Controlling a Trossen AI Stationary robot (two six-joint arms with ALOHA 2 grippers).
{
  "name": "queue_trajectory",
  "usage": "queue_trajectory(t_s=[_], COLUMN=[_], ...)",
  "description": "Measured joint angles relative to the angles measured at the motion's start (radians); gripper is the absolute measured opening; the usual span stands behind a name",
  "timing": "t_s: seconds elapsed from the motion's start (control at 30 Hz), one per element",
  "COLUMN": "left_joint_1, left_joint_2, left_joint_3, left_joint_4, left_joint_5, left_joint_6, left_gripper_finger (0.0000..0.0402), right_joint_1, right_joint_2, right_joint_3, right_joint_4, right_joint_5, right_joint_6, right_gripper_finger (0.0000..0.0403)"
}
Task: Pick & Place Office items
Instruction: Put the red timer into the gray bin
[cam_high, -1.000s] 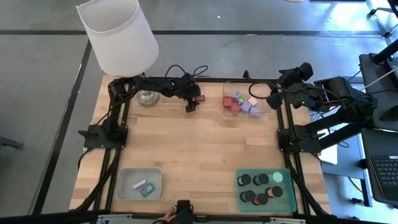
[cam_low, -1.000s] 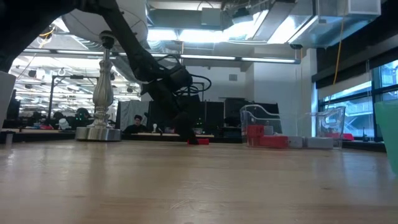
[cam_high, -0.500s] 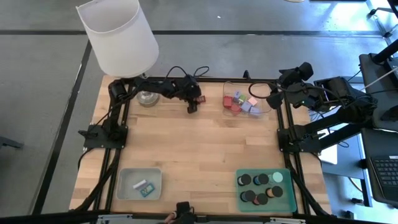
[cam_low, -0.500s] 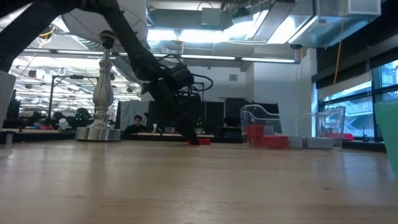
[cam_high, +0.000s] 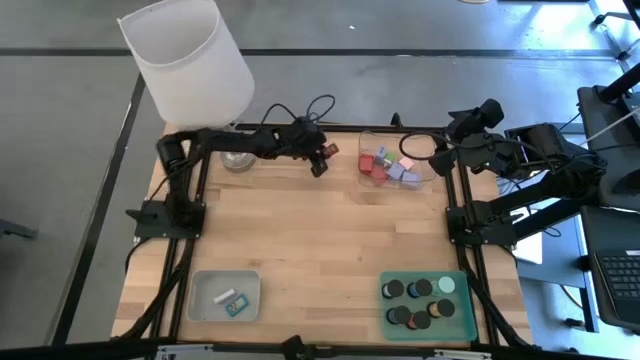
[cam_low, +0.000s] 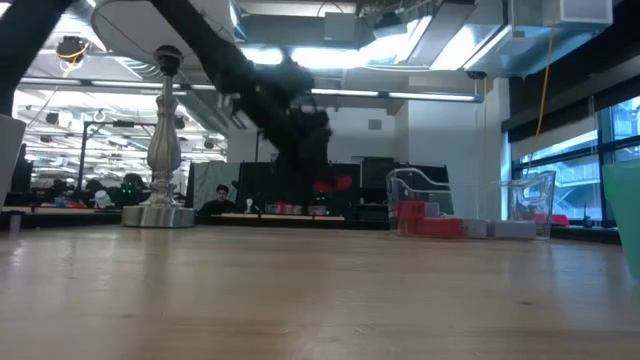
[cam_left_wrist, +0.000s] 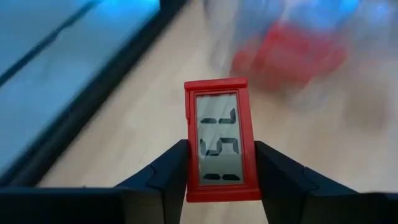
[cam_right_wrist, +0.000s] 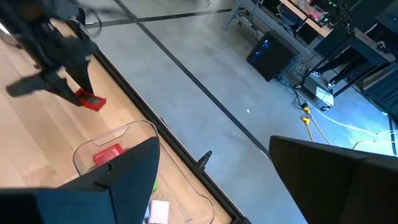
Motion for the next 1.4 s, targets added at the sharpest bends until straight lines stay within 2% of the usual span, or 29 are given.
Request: queue_trajectory(t_s=[0.13, 0.27, 0.47, 0.57, 0.7, 0.9, 1.03, 1.23, 1.4], left_joint_1=[-0.061, -0.161, -0.345, -0.446, -0.606, -0.879, -1.02, -1.134, -1.18], left_joint_2=[-0.102, -0.21, -0.413, -0.513, -0.599, -0.615, -0.579, -0.522, -0.483], left_joint_3=[0.001, 0.0, 0.0, 0.001, 0.001, 0.001, 0.001, -0.001, -0.068], left_joint_4=[0.007, -0.072, -0.343, -0.472, -0.596, -0.73, -0.877, -0.996, -0.937], left_joint_5=[-0.003, 0.039, 0.049, 0.051, 0.046, -0.057, -0.031, 0.054, 0.058], left_joint_6=[-0.102, -0.172, -0.215, -0.368, -0.694, -1.15, -1.384, -1.518, -1.533], left_gripper_finger=[0.0153, 0.0153, 0.0156, 0.0154, 0.0158, 0.0154, 0.0157, 0.0156, 0.0159], right_joint_1=[0.0, 0.0, 0.0, 0.0, 0.0, 0.0, 0.0, 0.0, 0.0], right_joint_2=[0.0, 0.0, 0.001, 0.003, 0.008, 0.03, 0.052, 0.093, 0.128], right_joint_3=[0.0, 0.0, 0.0, 0.0, 0.0, 0.0, 0.0, 0.0, 0.0], right_joint_4=[0.0, 0.0, 0.0, 0.005, 0.04, 0.056, 0.06, 0.076, 0.106], right_joint_5=[0.0, 0.0, 0.0, 0.0, 0.001, 0.001, 0.001, 0.001, 0.001], right_joint_6=[-0.002, -0.031, -0.057, -0.064, -0.074, -0.126, -0.168, -0.226, -0.262], right_gripper_finger=[0.0307, 0.0307, 0.0307, 0.0307, 0.0307, 0.0307, 0.0307, 0.0307, 0.0307])
